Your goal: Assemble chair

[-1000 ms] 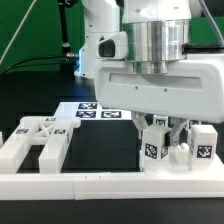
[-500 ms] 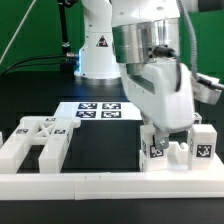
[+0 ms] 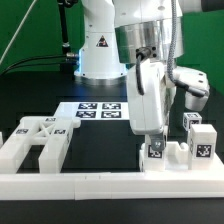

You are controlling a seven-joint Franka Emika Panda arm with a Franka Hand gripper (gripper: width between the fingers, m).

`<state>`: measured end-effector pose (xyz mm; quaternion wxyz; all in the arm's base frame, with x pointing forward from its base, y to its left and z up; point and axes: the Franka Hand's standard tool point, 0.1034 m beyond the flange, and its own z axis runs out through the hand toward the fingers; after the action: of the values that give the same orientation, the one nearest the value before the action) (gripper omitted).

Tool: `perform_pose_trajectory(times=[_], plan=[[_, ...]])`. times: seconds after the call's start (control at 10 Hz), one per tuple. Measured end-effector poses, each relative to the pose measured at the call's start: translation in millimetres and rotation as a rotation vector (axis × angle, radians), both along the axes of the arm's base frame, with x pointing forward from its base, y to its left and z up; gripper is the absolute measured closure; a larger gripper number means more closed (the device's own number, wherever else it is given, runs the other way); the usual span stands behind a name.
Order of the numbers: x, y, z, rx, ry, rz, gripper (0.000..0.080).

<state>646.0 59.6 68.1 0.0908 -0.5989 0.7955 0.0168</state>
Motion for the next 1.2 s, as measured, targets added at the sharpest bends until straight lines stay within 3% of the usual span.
perform_pose_trajectory(times=[0.1,0.2,0.3,0.4,0.8,1.0,1.2], plan=[[-0.3,-0.4,-0.2,-0.009,-0.007,0.072,0.0293],[-0.8,-1.6,-0.2,-0.027,-0.024,0.248,0.0197],[-1.4,0.4,-0.1,-0.046,-0.048,0.439,0.0159],[-3.6,3.0,-1.2,-0.061,-0.064,0.623,0.0152],[-4.0,-0.5,-1.8,-0.118,-0.102,0.952,0.0150],[0.8,-7.7,0.7,-0.224,-0.127,1.432,0.0150],[0.9,-10.7,-0.7,-0.226,-0.127,1.435,0.0150]])
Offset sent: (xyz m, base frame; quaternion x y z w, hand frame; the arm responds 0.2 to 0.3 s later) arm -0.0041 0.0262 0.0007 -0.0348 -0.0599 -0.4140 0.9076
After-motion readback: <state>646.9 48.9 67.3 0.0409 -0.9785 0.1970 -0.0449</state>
